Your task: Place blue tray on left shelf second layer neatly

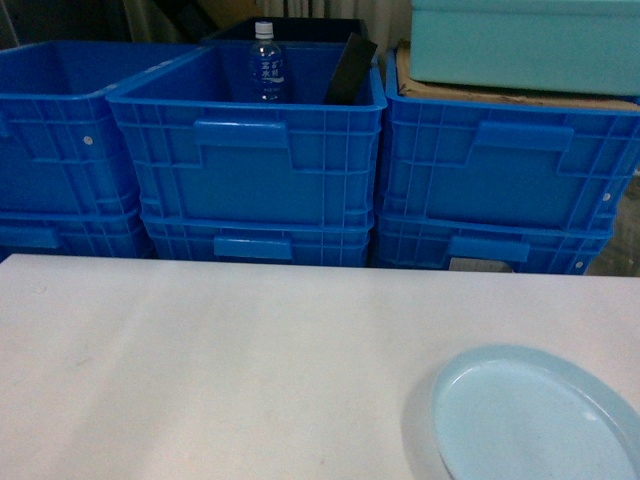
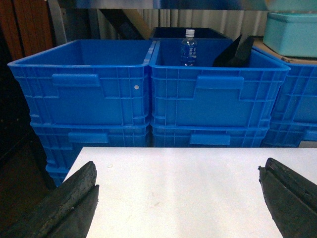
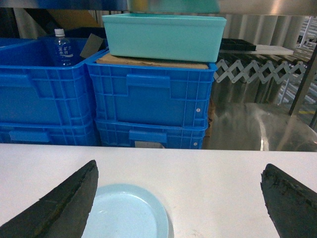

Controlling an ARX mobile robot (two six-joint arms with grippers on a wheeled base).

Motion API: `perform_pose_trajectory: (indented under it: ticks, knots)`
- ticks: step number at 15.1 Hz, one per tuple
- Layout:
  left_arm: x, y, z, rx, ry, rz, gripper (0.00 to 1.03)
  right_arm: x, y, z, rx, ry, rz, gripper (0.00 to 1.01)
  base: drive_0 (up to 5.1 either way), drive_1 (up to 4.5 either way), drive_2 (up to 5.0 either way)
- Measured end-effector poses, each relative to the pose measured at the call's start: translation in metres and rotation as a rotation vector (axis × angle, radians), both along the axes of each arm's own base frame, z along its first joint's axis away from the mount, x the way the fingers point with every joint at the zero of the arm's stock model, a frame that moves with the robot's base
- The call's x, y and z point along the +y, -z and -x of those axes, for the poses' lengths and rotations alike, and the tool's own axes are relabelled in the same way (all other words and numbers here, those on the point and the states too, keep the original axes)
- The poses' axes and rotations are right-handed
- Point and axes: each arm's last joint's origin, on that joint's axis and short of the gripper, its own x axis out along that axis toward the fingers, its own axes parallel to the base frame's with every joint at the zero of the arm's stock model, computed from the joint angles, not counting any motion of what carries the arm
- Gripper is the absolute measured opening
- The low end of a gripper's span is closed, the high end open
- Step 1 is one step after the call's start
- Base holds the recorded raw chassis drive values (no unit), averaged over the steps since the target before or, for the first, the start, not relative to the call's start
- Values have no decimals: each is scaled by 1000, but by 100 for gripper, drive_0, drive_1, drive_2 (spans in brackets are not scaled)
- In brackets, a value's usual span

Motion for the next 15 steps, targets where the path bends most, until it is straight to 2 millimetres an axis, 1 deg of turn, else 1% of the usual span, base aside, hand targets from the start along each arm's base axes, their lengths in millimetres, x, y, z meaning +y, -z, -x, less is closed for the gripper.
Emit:
perform_pose_trajectory:
  ticks: [15]
  knots:
    - [0,0,0,0,0,0,98,0,0,0,0,0,0,98,0,0,0]
